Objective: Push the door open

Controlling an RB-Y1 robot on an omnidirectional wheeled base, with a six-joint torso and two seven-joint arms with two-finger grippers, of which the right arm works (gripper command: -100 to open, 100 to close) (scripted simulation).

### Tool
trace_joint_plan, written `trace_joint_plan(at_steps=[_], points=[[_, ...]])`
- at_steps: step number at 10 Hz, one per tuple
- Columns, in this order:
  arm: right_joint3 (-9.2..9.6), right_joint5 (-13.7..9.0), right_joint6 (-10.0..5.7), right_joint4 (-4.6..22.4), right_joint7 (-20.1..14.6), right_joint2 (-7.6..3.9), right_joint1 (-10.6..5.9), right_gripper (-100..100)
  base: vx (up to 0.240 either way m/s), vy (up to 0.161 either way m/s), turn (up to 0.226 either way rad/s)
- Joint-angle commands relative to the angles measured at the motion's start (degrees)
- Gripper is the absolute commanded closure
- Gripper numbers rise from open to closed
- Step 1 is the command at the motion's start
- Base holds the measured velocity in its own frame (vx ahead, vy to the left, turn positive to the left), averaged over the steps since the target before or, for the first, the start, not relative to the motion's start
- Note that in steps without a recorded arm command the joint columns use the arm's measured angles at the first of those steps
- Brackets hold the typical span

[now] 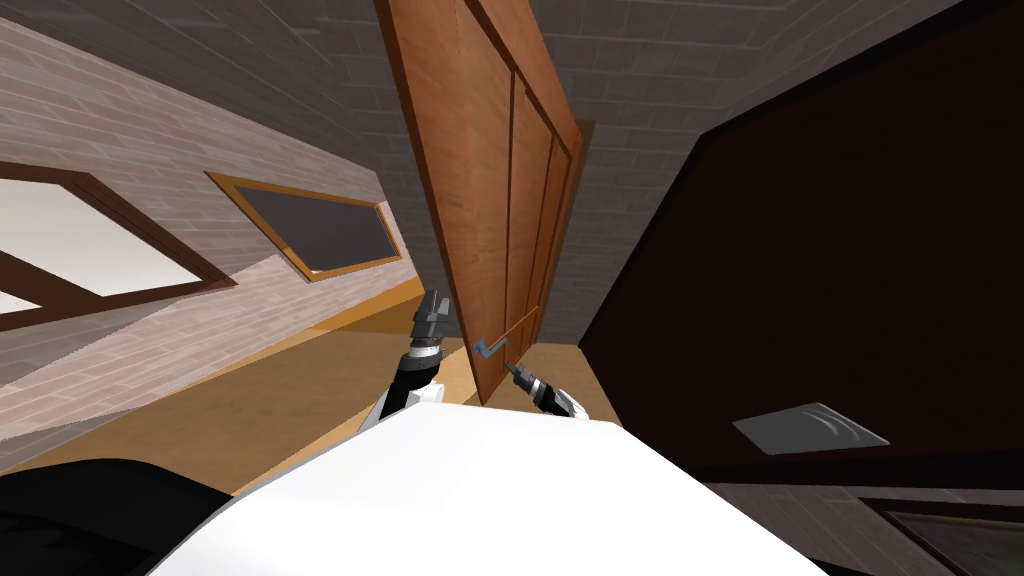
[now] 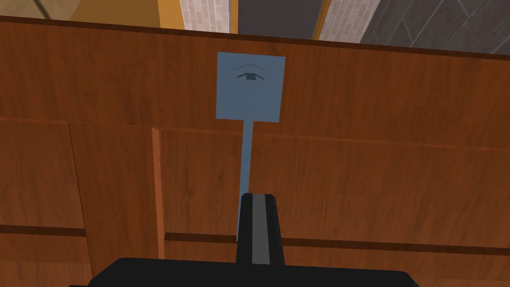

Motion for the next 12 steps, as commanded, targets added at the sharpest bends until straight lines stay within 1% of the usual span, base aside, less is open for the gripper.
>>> trace_joint_plan(at_steps=[1,3,4,5,6,8,9,10,11,12], points=[[-1.35,-1.19,1.55,0.26,0.63,0.48,-0.23,-100,-0.14,0.003,-0.106],[-2.56,-2.25,2.94,0.48,1.19,0.92,-0.44,-100,-0.186,0.002,-0.079],[-2.11,-1.85,2.34,0.51,1.05,0.89,-0.4,-100,-0.083,0.004,-0.013],[-2.49,-2.22,3.22,0.9,1.92,1.82,-0.56,-100,0.105,0.136,0.097],[-2.57,-2.3,3.4,0.99,2.14,2.06,-0.61,-100,0.176,0.187,0.061],[-2.9,-2.62,4.15,1.35,2.99,3.02,-0.78,-100,0.188,0.182,0.052],[-3.03,-2.75,4.45,1.49,3.32,3.4,-0.84,-100,0.211,0.164,0.055],[-2.94,-2.67,4.18,1.48,3.08,3.18,-0.83,-100,0.099,0.073,0.004],[-2.94,-2.67,4.18,1.48,3.08,3.18,-0.83,100,-0.009,-0.006,-0.007],[-2.94,-2.67,4.18,1.48,3.08,3.18,-0.83,100,-0.032,-0.03,0.004]])
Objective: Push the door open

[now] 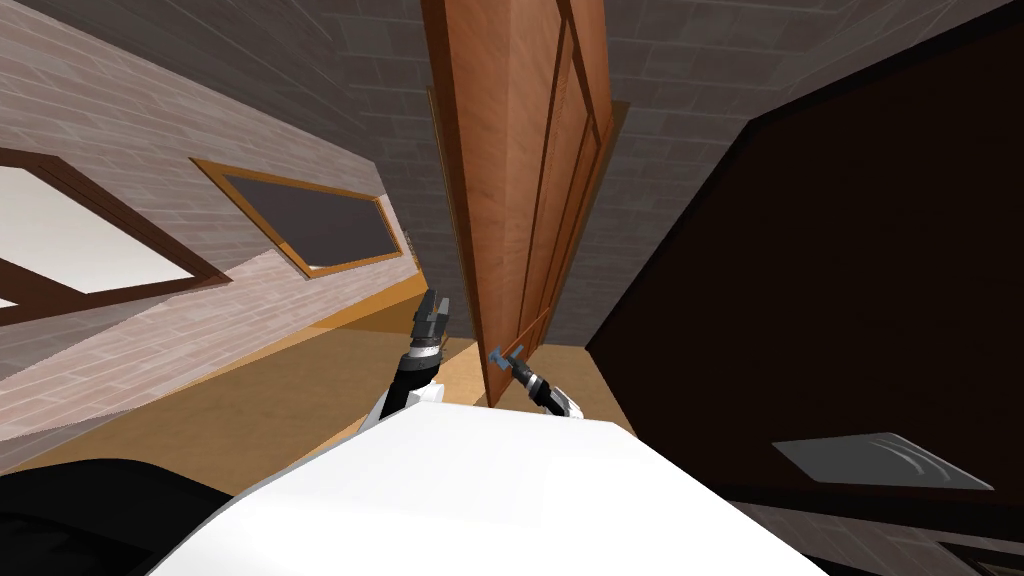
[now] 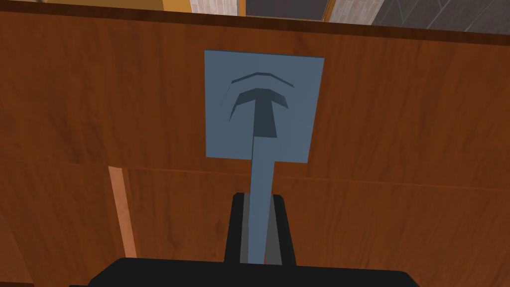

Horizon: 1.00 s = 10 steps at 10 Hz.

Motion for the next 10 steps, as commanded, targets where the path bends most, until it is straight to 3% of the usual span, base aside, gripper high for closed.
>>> trace_joint_plan(at_steps=[1,4,5,10], points=[[0.09,0.05,0.06,0.16,-0.04,-0.07,0.23,100,-0.026,-0.027,0.005],[0.09,0.05,0.06,0.16,-0.04,-0.07,0.23,100,-0.007,-0.01,-0.004],[1.18,1.16,-1.35,-0.29,-1.41,-1.46,0.27,100,-0.002,-0.106,0.015],[3.63,3.43,-4.58,-1.31,-4.19,-3.87,0.49,100,-0.066,-0.124,0.055]])
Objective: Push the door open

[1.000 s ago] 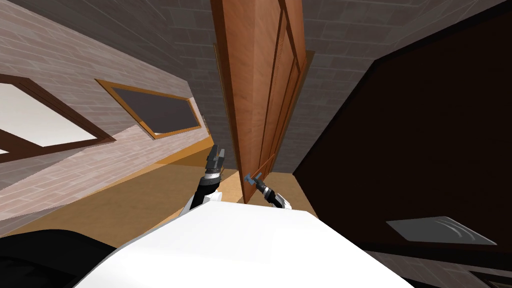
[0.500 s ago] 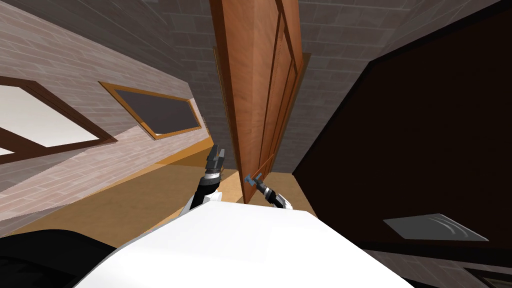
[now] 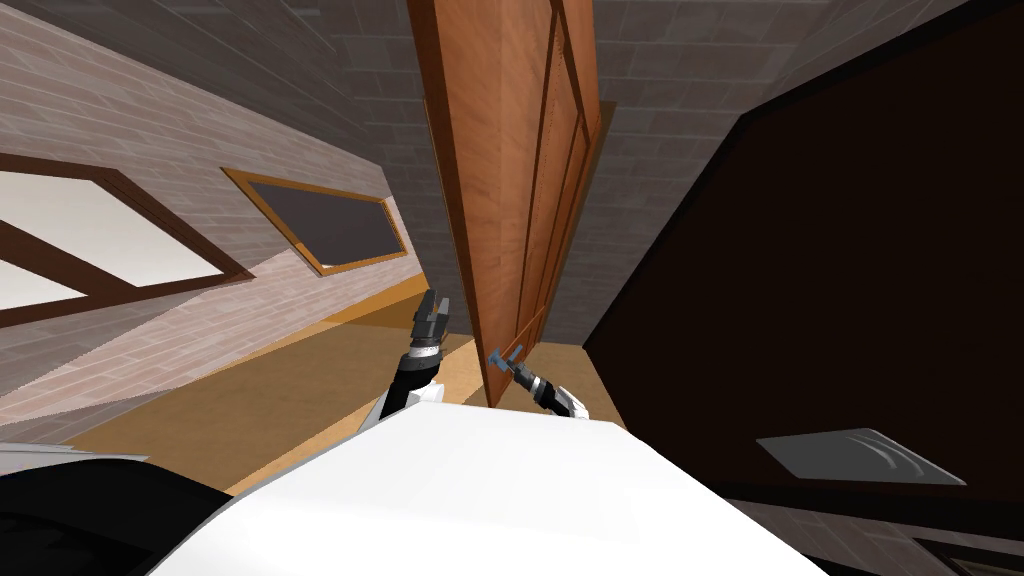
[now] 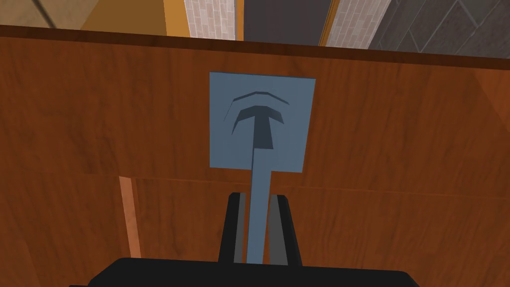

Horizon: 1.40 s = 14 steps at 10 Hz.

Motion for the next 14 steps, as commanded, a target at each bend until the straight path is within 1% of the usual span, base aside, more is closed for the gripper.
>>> trace_joint_plan(at_steps=[1,2,8,10,14], points=[[1.04,0.81,-1.3,0.0,-0.95,-0.65,0.4,100,-0.054,-0.112,0.051],[1.04,0.81,-1.3,0.0,-0.95,-0.65,0.4,100,-0.027,-0.056,0.024],[1.04,0.81,-1.3,0.0,-0.95,-0.65,0.4,100,-0.001,0.006,-0.012],[1.79,1.51,-2.29,-0.31,-1.8,-1.39,0.47,100,-0.014,-0.028,0.01],[1.79,1.51,-2.29,-0.31,-1.8,-1.39,0.47,100,-0.016,-0.038,0.02]])
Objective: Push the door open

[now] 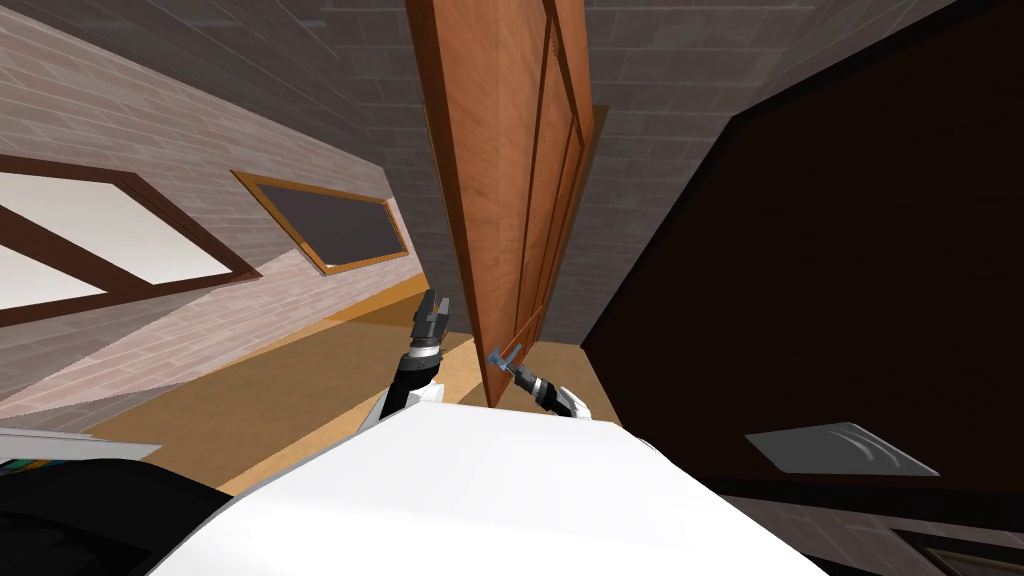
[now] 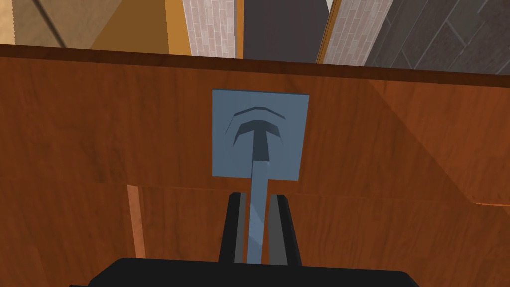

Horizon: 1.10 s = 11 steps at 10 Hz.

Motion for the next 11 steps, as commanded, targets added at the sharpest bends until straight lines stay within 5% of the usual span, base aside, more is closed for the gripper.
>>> trace_joint_plan(at_steps=[1,5,10,11], points=[[0.48,0.26,-0.13,-0.49,-0.2,-0.12,0.68,100,-0.005,-0.007,-0.003],[0.48,0.26,-0.13,-0.49,-0.2,-0.12,0.68,100,0.001,0.005,-0.005],[1.71,1.68,-2.93,-1.11,-1.75,-2.24,0.76,100,-0.035,-0.088,0.053],[0.35,0.47,-2.09,-1.19,-1.3,-2.46,1.13,-100,-0.1,-0.164,-0.101]])
